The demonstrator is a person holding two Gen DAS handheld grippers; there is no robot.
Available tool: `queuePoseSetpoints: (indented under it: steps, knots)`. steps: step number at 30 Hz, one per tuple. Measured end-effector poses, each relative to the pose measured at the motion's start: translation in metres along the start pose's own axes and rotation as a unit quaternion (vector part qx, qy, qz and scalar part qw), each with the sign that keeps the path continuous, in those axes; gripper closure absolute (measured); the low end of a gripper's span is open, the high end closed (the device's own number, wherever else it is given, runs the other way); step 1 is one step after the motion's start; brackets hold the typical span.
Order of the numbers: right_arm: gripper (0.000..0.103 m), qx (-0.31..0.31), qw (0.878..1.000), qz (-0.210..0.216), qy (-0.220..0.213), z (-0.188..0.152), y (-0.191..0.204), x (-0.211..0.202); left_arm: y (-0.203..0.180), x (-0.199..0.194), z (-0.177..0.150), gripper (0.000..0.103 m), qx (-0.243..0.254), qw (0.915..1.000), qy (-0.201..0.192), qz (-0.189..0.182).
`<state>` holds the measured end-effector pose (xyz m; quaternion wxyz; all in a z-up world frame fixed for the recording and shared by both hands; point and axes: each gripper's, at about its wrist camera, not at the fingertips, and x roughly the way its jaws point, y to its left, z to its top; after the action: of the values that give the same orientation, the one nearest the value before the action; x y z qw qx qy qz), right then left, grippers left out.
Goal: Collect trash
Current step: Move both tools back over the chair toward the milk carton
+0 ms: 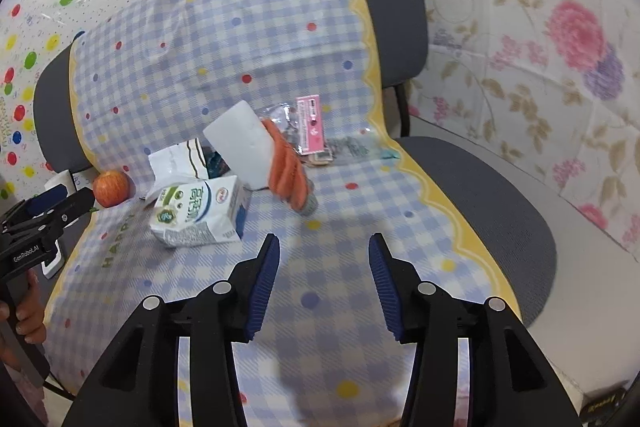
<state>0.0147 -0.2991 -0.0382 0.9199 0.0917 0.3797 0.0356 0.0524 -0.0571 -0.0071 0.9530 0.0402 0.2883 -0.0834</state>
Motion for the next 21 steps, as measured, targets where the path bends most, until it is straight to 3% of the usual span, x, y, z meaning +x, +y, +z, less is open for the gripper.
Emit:
queuePoseSetpoints:
  steps: [14, 21]
  knots:
    - [0.056, -0.033, 0.997, 0.040, 0.054, -0.003, 0.040, 0.062, 0.025, 0.089, 0.007, 0.014, -0.019, 0.9977, 0.055, 0.035]
    - [0.056, -0.052, 0.994, 0.043, 0.082, -0.008, 0.049, 0.081, 0.035, 0.128, 0.013, 0.014, -0.028, 0.9952, 0.094, 0.009]
